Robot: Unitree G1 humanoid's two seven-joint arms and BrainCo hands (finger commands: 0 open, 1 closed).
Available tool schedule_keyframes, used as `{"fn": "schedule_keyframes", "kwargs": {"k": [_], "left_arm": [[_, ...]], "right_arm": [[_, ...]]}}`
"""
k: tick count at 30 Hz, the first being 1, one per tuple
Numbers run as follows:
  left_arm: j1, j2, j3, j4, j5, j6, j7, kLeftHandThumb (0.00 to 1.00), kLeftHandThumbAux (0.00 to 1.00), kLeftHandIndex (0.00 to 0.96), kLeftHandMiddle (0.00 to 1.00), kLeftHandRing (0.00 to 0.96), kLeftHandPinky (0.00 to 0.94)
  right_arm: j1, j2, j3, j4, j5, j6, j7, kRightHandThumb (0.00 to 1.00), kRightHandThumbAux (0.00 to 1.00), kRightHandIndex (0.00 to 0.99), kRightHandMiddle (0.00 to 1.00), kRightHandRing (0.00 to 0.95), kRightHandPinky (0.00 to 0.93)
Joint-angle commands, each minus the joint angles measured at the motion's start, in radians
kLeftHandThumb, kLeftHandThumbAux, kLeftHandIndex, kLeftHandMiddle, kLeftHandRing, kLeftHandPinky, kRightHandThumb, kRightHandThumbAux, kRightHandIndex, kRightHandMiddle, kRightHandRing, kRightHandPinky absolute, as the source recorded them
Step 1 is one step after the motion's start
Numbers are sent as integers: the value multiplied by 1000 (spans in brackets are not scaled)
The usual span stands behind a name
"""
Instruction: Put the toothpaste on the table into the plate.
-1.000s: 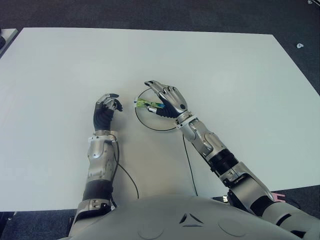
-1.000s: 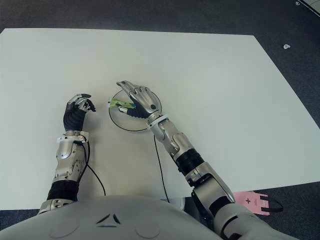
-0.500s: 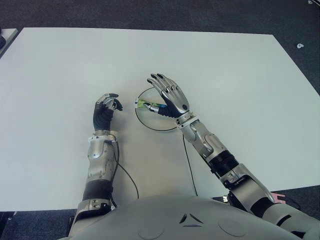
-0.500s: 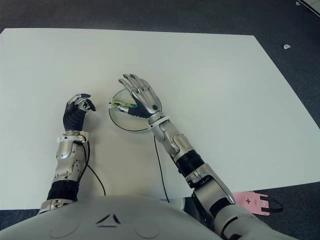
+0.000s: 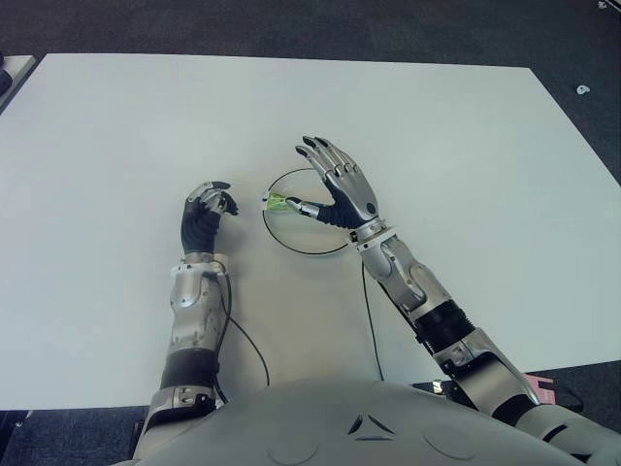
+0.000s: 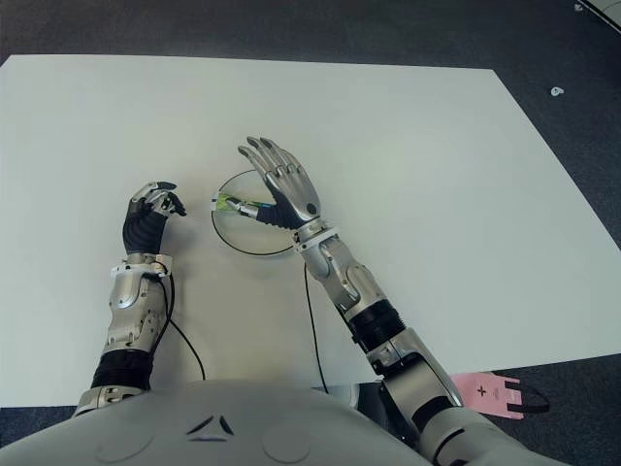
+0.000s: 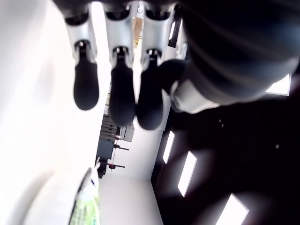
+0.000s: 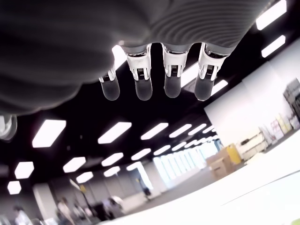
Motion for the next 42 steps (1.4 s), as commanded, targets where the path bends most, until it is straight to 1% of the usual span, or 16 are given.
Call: {"fn": "schedule_keyframes", "kwargs": {"k": [1, 2, 4, 6, 8, 10, 12, 13, 16, 22, 25, 26, 28, 31, 35, 42], "left_arm": [[90, -13, 6, 109, -6, 82, 2, 705, 717, 439, 642, 620, 592], [91, -12, 5, 108, -4, 82, 2, 705, 717, 439, 642, 619, 591], [91, -12, 5, 108, -3, 83, 4, 705, 717, 439, 641, 618, 587], [91, -13, 5, 108, -3, 87, 6, 705, 718, 439, 640, 613, 581], [91, -13, 6, 108, -4, 90, 9, 706, 718, 438, 638, 609, 577], [91, -12, 6, 108, -4, 93, 10, 706, 718, 438, 636, 606, 575], [91, -12, 6, 108, -5, 94, 9, 707, 718, 438, 635, 605, 575], [92, -11, 6, 108, -5, 94, 8, 706, 718, 438, 634, 605, 579], [91, -9, 5, 109, -5, 94, 3, 706, 717, 439, 638, 611, 590], [90, -5, 1, 110, -4, 92, -4, 705, 717, 439, 647, 622, 597], [88, -3, 2, 113, -7, 90, -8, 705, 717, 439, 648, 623, 599], [87, -3, 2, 114, -8, 89, -9, 704, 717, 439, 647, 621, 596], [88, -2, 1, 116, -8, 84, -13, 703, 717, 439, 644, 616, 588], [88, 0, 0, 117, -6, 85, -13, 703, 717, 439, 640, 613, 586], [84, 2, 3, 119, -8, 92, -11, 705, 717, 439, 639, 611, 587], [76, -2, 9, 120, -11, 101, 2, 707, 716, 439, 641, 615, 589]], "right_arm": [[50, 27, -58, -9, 239, -100, 101, 202, 307, 0, 0, 0, 20], [64, 51, -74, -13, 314, -117, 121, 199, 316, 0, 0, 0, 27], [91, 94, -101, -24, 446, -140, 156, 189, 404, 0, 0, 0, 80], [116, 128, -124, -40, 563, -150, 193, 208, 487, 19, 39, 34, 128], [144, 155, -150, -56, 659, -145, 221, 229, 542, 67, 96, 83, 172], [174, 175, -179, -65, 738, -137, 243, 256, 601, 184, 211, 190, 247], [195, 189, -206, -58, 791, -140, 260, 275, 638, 262, 268, 243, 293], [203, 207, -219, -62, 808, -132, 250, 281, 666, 312, 308, 284, 335], [217, 243, -246, -76, 823, -110, 233, 271, 721, 383, 382, 372, 426], [254, 316, -314, -107, 853, -59, 201, 286, 790, 430, 449, 457, 500], [263, 350, -350, -105, 902, -45, 205, 559, 748, 425, 471, 484, 520], [264, 355, -360, -102, 919, -41, 210, 586, 743, 425, 475, 490, 524], [267, 354, -393, -74, 969, -43, 233, 653, 732, 426, 489, 505, 530], [266, 353, -424, -42, 1004, -53, 252, 686, 727, 427, 497, 513, 525], [260, 354, -452, -9, 1008, -65, 261, 696, 726, 426, 501, 512, 510], [259, 318, -519, 88, 1018, -107, 322, 693, 728, 426, 494, 495, 480]]}}
